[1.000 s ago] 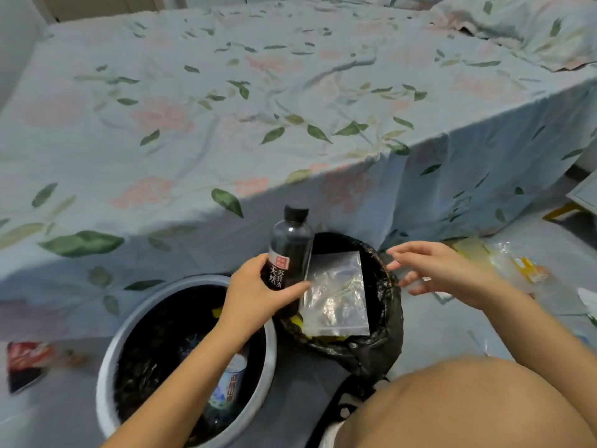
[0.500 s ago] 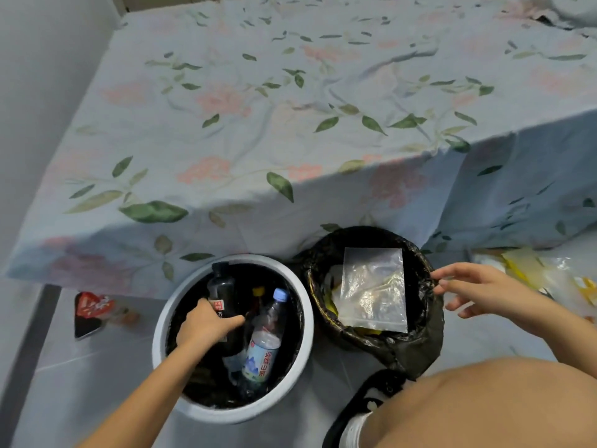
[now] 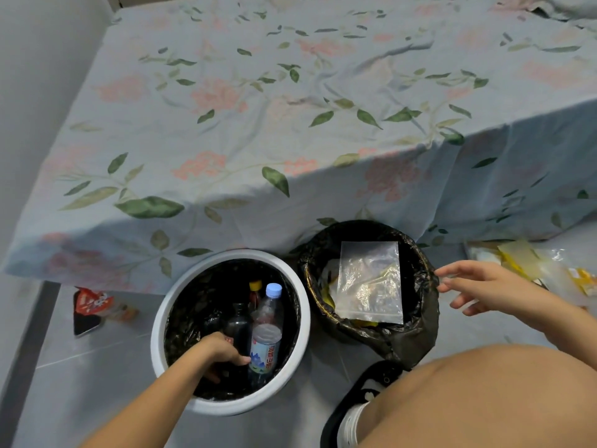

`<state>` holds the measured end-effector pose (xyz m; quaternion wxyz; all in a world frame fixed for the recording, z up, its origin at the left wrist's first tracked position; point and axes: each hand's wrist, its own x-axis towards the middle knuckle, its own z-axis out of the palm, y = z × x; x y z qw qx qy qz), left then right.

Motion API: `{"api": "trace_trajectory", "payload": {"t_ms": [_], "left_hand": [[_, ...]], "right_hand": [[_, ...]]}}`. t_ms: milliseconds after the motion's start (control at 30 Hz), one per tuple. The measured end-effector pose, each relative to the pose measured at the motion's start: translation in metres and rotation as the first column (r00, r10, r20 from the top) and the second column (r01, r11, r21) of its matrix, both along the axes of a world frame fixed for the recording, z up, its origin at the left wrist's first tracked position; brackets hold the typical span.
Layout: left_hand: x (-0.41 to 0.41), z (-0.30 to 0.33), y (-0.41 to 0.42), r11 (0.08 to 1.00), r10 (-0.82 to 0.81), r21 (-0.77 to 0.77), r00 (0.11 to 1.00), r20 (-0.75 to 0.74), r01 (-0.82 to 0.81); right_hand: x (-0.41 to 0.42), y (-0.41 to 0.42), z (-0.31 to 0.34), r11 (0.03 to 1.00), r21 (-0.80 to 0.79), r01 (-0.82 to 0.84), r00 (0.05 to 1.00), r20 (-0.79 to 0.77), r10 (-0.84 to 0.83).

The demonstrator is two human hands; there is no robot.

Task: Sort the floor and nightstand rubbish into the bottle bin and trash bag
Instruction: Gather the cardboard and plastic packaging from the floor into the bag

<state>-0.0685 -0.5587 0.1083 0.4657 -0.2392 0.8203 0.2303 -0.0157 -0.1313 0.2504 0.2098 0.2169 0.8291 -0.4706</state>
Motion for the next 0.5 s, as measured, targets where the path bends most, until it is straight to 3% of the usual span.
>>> {"api": "trace_trajectory", "payload": {"t_ms": [133, 233, 367, 500], "left_hand": [[-0.008, 0.003, 0.008, 0.993, -0.115, -0.021, 0.991, 0.069, 0.117], [-0.023, 0.024, 0.013, 0.908, -0.367, -0.211, 0.930, 0.021, 0.363], [-0.049, 0.067, 0.038, 0.719, -0.647, -0.475, 0.738, -0.192, 0.507], [-0.067, 0.109, 0.100, 0.649, -0.761, -0.488, 0.506, -0.406, 0.584]], "right_hand": [[0.004, 0.003, 0.000, 1.000, 0.013, -0.021, 1.000, 0.008, 0.021], [0.006, 0.007, 0.000, 0.999, 0.032, -0.016, 1.000, 0.008, 0.016], [0.011, 0.012, -0.007, 0.996, 0.072, -0.042, 0.998, 0.048, 0.039], [0.008, 0.021, -0.010, 0.990, 0.117, -0.077, 0.983, 0.172, 0.056]]}}
